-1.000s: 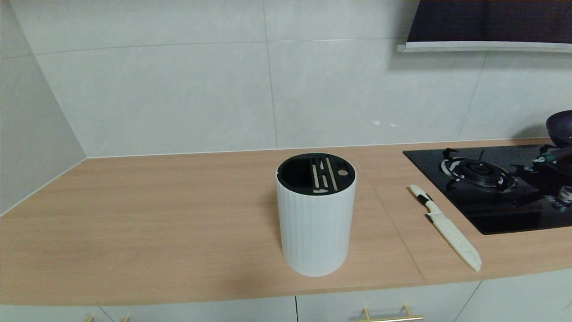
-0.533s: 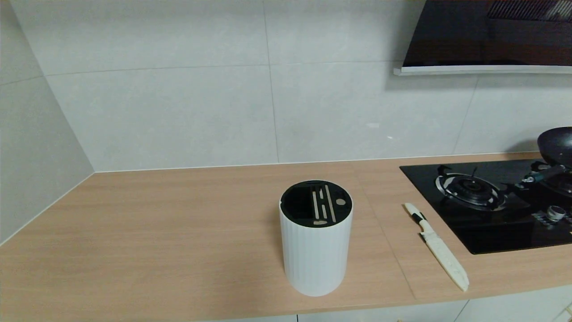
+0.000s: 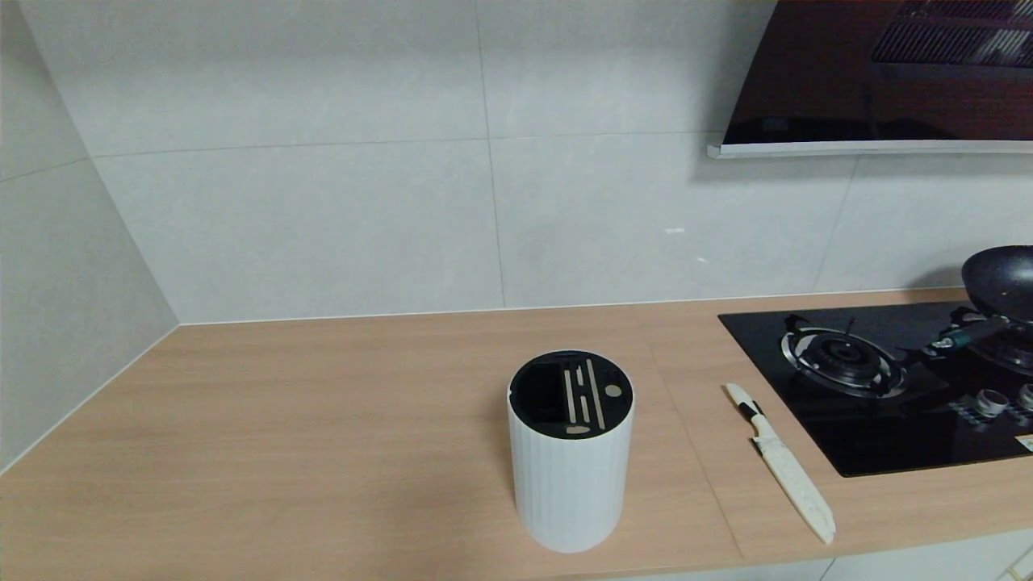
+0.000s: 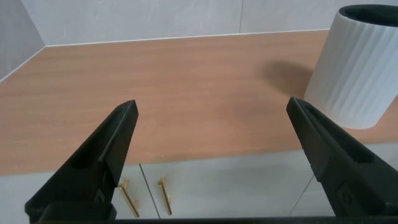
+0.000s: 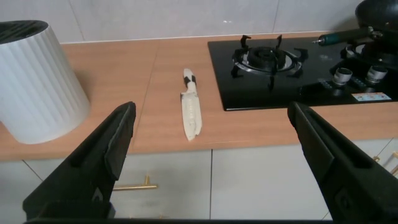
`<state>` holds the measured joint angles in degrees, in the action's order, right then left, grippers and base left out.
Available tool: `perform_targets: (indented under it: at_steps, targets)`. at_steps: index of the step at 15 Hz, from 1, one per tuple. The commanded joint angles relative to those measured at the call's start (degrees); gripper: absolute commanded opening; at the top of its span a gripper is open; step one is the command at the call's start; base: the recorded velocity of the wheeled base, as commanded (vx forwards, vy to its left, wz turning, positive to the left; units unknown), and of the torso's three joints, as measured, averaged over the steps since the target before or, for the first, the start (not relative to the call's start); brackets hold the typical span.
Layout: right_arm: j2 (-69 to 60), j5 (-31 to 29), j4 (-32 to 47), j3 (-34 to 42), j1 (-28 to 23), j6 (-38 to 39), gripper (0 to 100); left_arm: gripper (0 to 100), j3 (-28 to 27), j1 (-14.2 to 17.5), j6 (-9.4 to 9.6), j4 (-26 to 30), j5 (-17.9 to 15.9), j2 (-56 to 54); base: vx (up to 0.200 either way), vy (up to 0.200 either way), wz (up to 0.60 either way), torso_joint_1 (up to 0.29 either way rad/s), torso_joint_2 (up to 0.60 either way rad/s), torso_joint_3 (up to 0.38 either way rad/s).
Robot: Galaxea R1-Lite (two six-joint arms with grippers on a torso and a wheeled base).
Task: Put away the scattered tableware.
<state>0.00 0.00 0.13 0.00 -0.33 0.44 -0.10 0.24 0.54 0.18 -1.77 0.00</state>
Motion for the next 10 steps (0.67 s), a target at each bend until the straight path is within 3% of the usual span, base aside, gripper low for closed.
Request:
perform_targets:
  at_steps: [1, 8, 10]
  targets:
    - [0.1, 0.0, 0.0, 0.0, 0.0, 0.0, 100, 100, 0.0, 0.0, -0.01, 0.0, 0.0, 0.0, 0.0, 0.0, 0.0, 0.0, 0.0, 0.0]
    - [0.0, 0.0, 0.0, 0.0, 0.1, -0.1, 100, 100, 0.0, 0.0, -0.01, 0.0, 0.0, 0.0, 0.0, 0.0, 0.0, 0.0, 0.0, 0.0]
    - [0.0, 0.3, -3.5, -3.7, 0.1, 1.4, 100, 100, 0.0, 0.0, -0.1, 0.0, 0.0, 0.0, 0.0, 0.0, 0.0, 0.0, 0.0, 0.0]
